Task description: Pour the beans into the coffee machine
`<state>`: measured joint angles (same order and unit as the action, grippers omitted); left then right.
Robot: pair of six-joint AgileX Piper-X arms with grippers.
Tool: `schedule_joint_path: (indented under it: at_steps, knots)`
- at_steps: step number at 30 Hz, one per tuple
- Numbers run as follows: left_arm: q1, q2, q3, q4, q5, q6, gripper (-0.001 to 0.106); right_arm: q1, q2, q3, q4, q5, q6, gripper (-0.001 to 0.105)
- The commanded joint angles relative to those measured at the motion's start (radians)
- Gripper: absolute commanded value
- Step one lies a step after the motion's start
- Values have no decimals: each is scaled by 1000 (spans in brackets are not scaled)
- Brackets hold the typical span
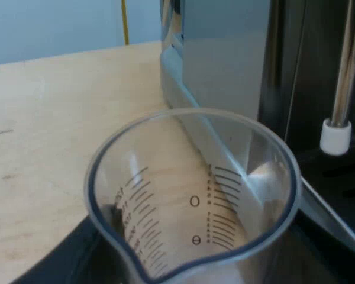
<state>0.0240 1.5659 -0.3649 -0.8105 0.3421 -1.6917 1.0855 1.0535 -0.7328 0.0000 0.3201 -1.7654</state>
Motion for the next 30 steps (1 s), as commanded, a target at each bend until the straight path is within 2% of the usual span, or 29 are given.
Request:
schedule_joint_path:
  at_steps: [1, 6, 8, 10, 16, 19, 24, 30]
  knots:
    - [-6, 16, -7, -14, -18, -2, 0, 1, -1, -9, 0, 1, -2, 78]
    - [-6, 29, -7, -14, -18, -2, 0, 1, -1, -9, 0, 1, -2, 78]
    - [-6, 29, -7, -14, -18, 20, 2, 1, -1, -9, 0, 3, -2, 78]
    - [-6, 29, -7, -10, -18, 44, 11, 1, -1, -9, 0, 7, -2, 78]
    - [-6, 29, -7, -4, -16, 44, 44, 1, -1, -9, 0, 7, -2, 78]
    - [-6, 29, -7, -4, -13, 44, 56, 1, -1, -9, 0, 10, -2, 78]
    - [-6, 29, -7, 5, -7, 42, 63, 1, -1, -9, 0, 10, 21, 78]
    - [-6, 29, -7, 24, -7, 42, 64, 1, -1, -9, 0, 14, 21, 78]
